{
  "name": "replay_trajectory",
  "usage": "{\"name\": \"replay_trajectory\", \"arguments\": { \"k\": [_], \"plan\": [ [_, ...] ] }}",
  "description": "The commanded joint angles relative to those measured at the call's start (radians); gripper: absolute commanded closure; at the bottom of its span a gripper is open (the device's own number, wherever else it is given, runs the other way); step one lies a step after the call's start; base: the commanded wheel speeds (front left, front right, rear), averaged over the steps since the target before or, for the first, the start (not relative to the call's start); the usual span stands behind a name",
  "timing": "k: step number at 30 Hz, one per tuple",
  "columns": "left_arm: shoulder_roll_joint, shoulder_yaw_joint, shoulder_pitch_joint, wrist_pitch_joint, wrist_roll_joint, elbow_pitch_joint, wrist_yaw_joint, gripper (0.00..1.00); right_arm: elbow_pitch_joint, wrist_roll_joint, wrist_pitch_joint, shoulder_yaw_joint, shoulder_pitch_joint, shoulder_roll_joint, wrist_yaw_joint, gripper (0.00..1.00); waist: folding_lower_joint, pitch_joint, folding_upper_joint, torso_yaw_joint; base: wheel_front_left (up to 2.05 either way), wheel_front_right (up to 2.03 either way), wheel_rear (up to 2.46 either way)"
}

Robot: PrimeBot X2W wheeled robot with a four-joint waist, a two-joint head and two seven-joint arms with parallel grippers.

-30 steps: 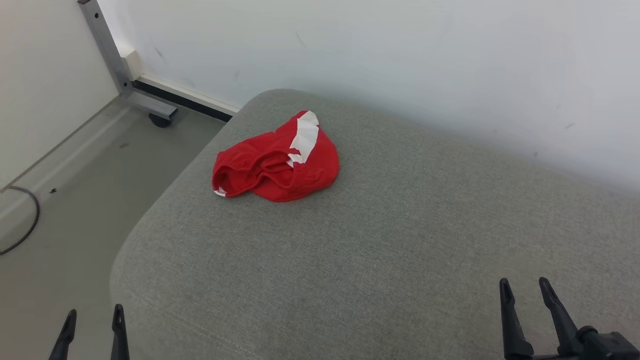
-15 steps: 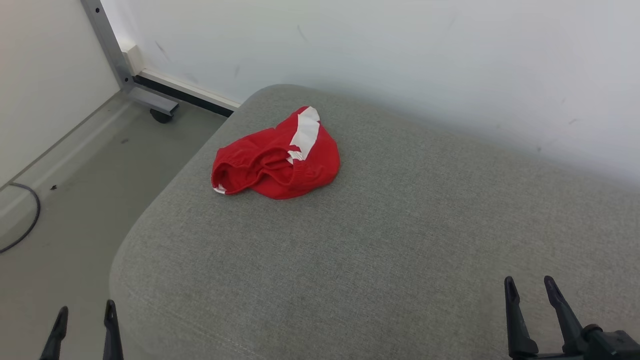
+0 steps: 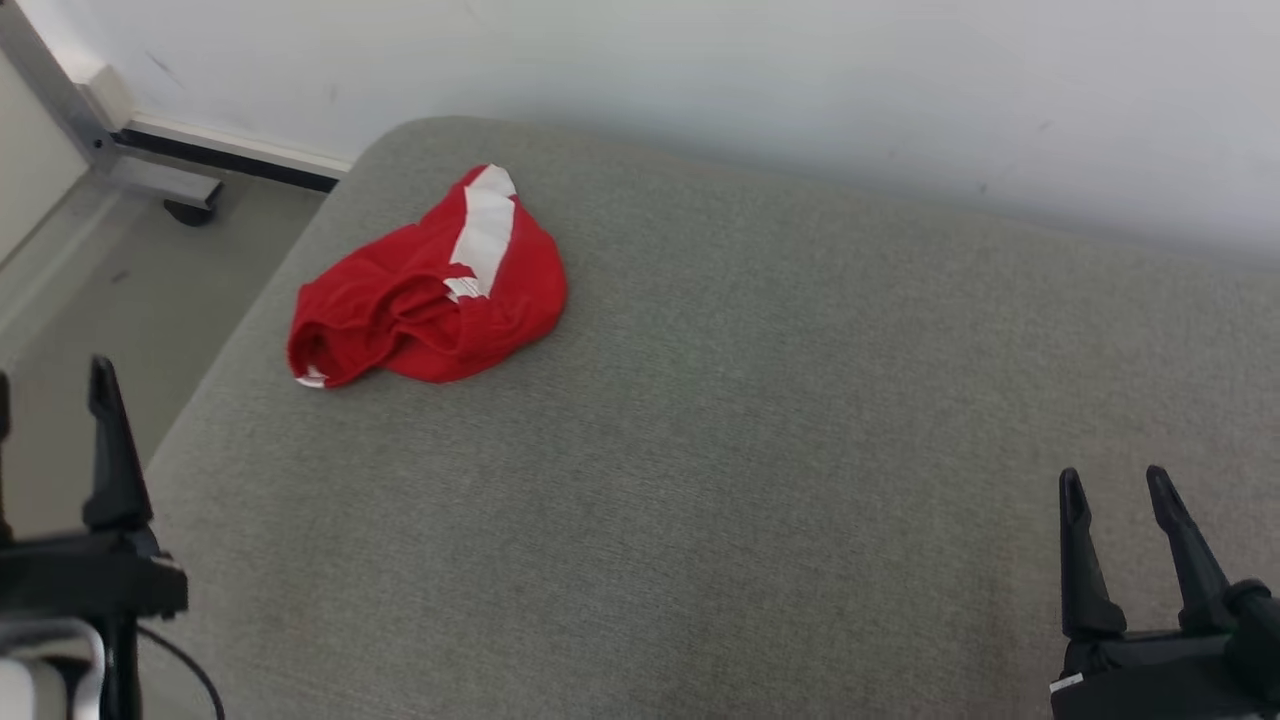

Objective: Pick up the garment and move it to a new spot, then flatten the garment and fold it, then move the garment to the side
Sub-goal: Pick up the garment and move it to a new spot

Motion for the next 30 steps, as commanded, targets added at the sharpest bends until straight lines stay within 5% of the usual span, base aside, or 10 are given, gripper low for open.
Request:
{"name": "replay_trajectory", "arguments": {
  "k": [1,15,25,30],
  "plan": [
    [0.016,0.000,-0.056,0.001,-0.005,0.017,-0.010,0.00,-0.014,-0.009,0.002,-0.001,-0.022,-0.007,-0.003,0.00,-0.0002,0.122,-0.0001,-0.117,0.00,0.00,0.00],
    [0.129,-0.012,-0.533,0.066,-0.072,0.244,-0.083,0.00,-0.074,-0.008,-0.014,-0.021,-0.135,-0.014,-0.003,0.00,-0.0002,0.356,-0.0001,-0.290,0.00,0.00,0.00],
    [0.198,-0.065,-0.679,0.145,-0.095,0.490,-0.111,0.00,-0.060,-0.007,-0.034,-0.010,-0.177,-0.004,-0.003,0.00,-0.0002,0.406,-0.0001,-0.348,0.00,0.00,0.00],
    [0.221,-0.113,-0.710,0.283,-0.125,0.638,-0.117,0.00,-0.047,-0.004,-0.045,-0.013,-0.186,-0.003,-0.003,0.00,-0.0002,0.410,-0.0001,-0.366,0.00,0.00,0.00]
  ]
}}
